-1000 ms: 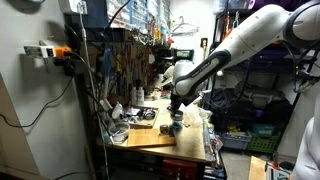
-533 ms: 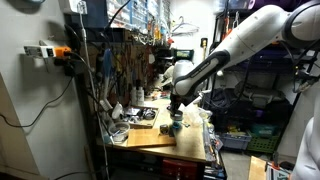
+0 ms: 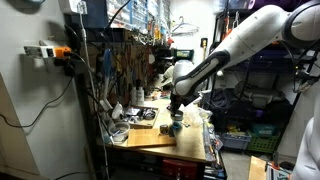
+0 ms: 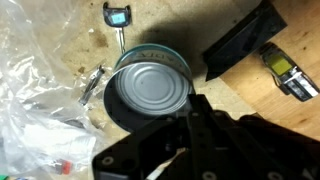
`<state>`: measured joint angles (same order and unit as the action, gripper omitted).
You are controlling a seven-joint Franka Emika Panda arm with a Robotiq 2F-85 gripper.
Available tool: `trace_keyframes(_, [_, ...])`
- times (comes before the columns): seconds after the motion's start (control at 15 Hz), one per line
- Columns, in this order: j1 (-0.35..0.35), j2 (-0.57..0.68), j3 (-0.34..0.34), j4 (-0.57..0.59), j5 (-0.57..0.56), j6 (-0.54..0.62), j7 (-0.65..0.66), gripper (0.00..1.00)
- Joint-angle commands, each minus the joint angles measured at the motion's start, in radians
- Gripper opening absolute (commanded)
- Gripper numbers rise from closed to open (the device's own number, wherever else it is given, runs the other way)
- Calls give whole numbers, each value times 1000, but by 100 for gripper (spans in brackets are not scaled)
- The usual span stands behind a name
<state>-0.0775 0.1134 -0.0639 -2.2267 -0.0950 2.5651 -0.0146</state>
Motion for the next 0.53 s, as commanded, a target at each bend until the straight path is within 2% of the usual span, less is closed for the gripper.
trace_keyframes(0.0, [8, -12, -13, -10, -29, -18, 48, 1])
trace_keyframes(0.47, [7, -16, -11, -15, -20, -20, 54, 1])
